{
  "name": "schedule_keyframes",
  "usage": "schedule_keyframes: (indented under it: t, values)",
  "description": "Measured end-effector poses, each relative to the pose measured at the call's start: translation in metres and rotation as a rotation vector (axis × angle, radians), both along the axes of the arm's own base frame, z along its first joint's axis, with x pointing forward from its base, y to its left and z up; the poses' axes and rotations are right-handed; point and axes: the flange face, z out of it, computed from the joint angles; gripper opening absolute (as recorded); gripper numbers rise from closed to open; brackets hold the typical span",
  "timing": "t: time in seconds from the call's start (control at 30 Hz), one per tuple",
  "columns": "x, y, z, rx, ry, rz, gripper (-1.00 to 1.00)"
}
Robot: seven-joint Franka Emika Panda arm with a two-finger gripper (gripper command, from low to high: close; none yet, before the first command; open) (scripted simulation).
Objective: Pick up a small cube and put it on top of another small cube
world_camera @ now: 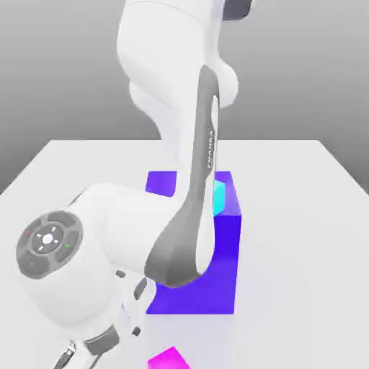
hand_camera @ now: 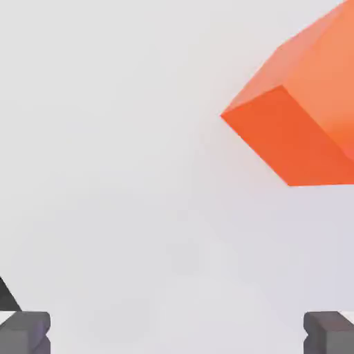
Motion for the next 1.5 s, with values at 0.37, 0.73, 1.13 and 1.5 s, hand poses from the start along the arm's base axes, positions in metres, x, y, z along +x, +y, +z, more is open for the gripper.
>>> schedule_keyframes:
  t: [0.37, 0.73, 1.13, 1.5]
  values:
    - [-0.010, 0.070, 0.034, -0.123, -0.216, -0.285, 0.00]
    - [-0.009, 0.073, -0.007, -0.134, -0.256, -0.328, -1.00]
    - [-0.029, -0.028, 0.029, -0.056, -0.062, -0.226, -1.00]
    - [-0.043, -0.146, 0.066, 0.132, -0.029, 0.078, -1.00]
